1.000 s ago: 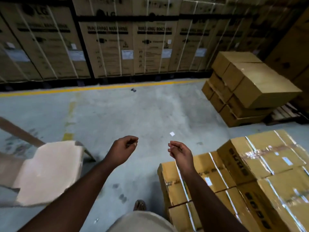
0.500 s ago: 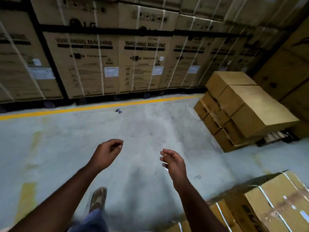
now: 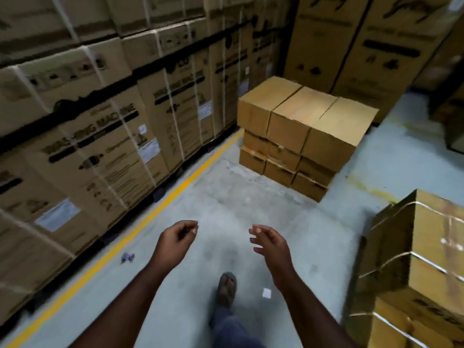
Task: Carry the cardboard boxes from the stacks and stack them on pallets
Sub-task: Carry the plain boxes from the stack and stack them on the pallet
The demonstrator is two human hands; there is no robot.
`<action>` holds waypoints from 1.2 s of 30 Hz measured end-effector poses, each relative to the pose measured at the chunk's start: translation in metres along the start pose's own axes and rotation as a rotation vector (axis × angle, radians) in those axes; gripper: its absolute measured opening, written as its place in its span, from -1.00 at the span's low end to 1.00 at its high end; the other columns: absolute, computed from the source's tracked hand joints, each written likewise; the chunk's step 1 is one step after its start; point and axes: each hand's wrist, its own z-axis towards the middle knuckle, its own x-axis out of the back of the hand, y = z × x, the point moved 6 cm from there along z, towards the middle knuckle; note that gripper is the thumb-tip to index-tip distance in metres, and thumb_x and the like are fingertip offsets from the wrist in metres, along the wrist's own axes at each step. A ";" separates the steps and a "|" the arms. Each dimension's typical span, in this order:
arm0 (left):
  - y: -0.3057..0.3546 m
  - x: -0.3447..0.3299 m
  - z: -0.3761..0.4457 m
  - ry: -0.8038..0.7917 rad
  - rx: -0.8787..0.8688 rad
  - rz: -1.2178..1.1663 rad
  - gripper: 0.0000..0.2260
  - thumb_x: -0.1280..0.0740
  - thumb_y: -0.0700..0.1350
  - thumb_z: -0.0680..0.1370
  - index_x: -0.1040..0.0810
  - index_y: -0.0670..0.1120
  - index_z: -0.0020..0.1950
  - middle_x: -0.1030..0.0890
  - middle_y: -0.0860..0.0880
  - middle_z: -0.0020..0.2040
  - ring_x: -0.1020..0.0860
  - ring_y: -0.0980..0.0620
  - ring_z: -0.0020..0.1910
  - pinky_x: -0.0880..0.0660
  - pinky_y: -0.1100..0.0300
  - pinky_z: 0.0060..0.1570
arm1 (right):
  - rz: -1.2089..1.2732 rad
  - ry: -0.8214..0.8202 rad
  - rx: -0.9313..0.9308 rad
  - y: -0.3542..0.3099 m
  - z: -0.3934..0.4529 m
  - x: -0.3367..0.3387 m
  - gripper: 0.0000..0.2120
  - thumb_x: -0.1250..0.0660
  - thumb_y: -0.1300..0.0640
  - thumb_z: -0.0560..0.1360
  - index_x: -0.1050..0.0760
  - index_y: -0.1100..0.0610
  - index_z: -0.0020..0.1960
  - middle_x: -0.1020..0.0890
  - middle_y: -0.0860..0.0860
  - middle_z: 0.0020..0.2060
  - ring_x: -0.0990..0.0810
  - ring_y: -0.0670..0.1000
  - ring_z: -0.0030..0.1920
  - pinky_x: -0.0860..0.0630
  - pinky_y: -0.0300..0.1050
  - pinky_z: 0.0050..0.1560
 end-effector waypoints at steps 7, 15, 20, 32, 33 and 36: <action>0.029 -0.014 0.223 -0.073 -0.005 -0.018 -0.87 -0.42 -0.13 0.63 -0.70 0.00 0.15 -0.73 0.15 0.08 -0.67 0.16 0.13 -0.55 0.14 0.18 | -0.066 0.051 0.035 -0.078 0.198 -0.032 -0.80 -0.39 -0.04 0.63 -0.66 0.01 0.17 -0.76 -0.06 0.02 -0.72 0.06 0.10 -0.62 0.00 0.09; 0.039 -0.041 0.448 -0.103 0.012 0.007 -0.85 -0.38 -0.21 0.63 -0.70 -0.07 0.15 -0.73 0.06 0.08 -0.67 0.15 0.10 -0.58 0.22 0.16 | -0.167 -0.019 0.100 -0.165 0.400 -0.094 -0.56 -0.35 -0.38 0.46 -0.63 -0.17 0.22 -0.71 -0.19 0.14 -0.68 -0.11 0.16 -0.63 0.07 0.25; 0.048 -0.072 0.619 -0.116 0.007 -0.030 -0.85 -0.38 -0.19 0.63 -0.68 -0.05 0.18 -0.71 0.06 0.12 -0.65 0.16 0.12 -0.57 0.16 0.19 | -0.168 0.096 0.048 -0.191 0.538 -0.108 -0.64 -0.38 -0.24 0.56 -0.63 -0.09 0.26 -0.72 -0.14 0.14 -0.67 -0.06 0.19 -0.60 0.16 0.29; 0.155 -0.181 0.942 -0.422 -0.089 0.134 -0.76 -0.34 -0.23 0.65 -0.61 -0.12 0.32 -0.65 -0.05 0.23 -0.60 0.00 0.25 -0.56 0.07 0.26 | -0.036 0.332 -0.068 -0.258 0.801 -0.077 -0.78 -0.32 0.00 0.67 -0.59 -0.10 0.30 -0.70 -0.10 0.14 -0.68 -0.04 0.15 -0.64 0.06 0.21; 0.158 -0.196 0.967 -0.426 -0.090 0.140 -0.75 -0.34 -0.25 0.65 -0.61 -0.13 0.32 -0.65 -0.06 0.23 -0.60 -0.02 0.25 -0.56 0.07 0.26 | -0.024 0.358 -0.077 -0.258 0.826 -0.070 -0.78 -0.33 0.01 0.67 -0.57 -0.11 0.30 -0.70 -0.09 0.14 -0.67 -0.03 0.16 -0.63 0.02 0.19; 0.167 -0.236 1.033 -0.438 -0.065 0.148 -0.71 -0.34 -0.33 0.61 -0.62 -0.15 0.31 -0.65 -0.04 0.24 -0.59 0.00 0.28 -0.54 0.05 0.30 | 0.025 0.428 -0.107 -0.256 0.899 -0.048 -0.73 -0.36 0.07 0.65 -0.53 -0.10 0.34 -0.67 -0.05 0.19 -0.65 -0.09 0.13 -0.59 -0.28 -0.01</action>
